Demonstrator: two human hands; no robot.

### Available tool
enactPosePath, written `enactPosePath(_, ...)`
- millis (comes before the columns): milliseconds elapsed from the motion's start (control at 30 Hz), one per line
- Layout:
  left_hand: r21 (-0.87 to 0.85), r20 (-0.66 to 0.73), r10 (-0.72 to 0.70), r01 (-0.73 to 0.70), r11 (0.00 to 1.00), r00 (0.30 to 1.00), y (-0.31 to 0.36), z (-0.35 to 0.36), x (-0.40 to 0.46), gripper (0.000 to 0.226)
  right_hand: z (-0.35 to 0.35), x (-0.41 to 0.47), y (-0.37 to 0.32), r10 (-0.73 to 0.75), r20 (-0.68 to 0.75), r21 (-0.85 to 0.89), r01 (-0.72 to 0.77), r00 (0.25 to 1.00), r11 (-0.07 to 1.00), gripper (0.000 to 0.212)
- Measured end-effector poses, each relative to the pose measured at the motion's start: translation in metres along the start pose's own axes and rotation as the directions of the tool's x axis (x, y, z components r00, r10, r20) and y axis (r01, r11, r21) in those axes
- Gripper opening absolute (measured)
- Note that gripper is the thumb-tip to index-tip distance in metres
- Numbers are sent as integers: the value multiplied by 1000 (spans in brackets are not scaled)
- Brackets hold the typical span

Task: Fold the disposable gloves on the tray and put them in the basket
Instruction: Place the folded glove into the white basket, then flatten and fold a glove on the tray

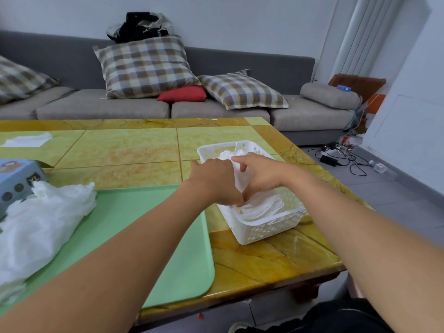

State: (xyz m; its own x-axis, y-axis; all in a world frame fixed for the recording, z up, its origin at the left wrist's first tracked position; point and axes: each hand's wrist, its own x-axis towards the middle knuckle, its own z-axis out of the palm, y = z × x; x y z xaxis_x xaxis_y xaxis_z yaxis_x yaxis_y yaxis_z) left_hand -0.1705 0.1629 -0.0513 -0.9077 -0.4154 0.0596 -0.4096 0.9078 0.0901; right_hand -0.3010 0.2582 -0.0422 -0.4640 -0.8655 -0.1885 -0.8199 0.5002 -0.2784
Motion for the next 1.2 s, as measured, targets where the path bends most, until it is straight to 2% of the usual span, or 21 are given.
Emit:
enactPosePath(167,67,115,-34,26,997,993,1,-3,1,59,1,-1,-1,2,122,-151,17,992,988,103)
enactPosePath(267,88,196,-66,50,995,978,-1,-2,2,75,-2,-3,-4,-11,174,-164,40,985,986,111)
enactPosePath(333,80,240,-74,56,995,968,-3,-1,3,85,-1,-2,-4,-10,219,-133,40,976,990,108)
enactPosePath(433,49,268,-62,51,998,962,-6,0,5,91,5,-1,2,11,272,-77,10,962,997,124)
enactPosePath(533,33,293,-45,37,999,955,-4,-2,4,81,9,0,4,69,334,-31,-63,940,998,137)
enactPosePath(633,19,300,-24,19,1000,954,-3,-3,3,50,13,6,-1,77,361,-31,-71,929,997,159)
enactPosePath(733,5,274,-14,13,1000,962,-4,-1,7,35,23,26,7,70,382,-69,-47,922,996,166)
enactPosePath(800,-23,239,-2,8,1000,971,-8,0,5,33,16,17,-7,71,377,-115,-29,924,993,156)
enactPosePath(900,-89,104,53,-44,995,993,-23,-6,1,40,-13,4,-23,101,293,-207,-40,951,978,118)
enactPosePath(1000,-282,-121,88,-119,952,989,-47,-25,-8,30,-49,-17,-50,101,88,-294,-71,991,953,97)
enactPosePath(1067,-376,-211,65,-142,916,975,-64,-40,-17,21,-58,-25,-74,-34,-84,-212,16,996,977,74)
enactPosePath(1133,-378,-222,-4,-83,922,975,-96,-51,-32,17,-47,-23,-115,-239,-224,-66,230,945,971,49)
enactPosePath(1200,-335,-220,-105,26,942,970,-135,-55,-53,16,-21,-14,-159,-349,-289,5,366,891,931,34)
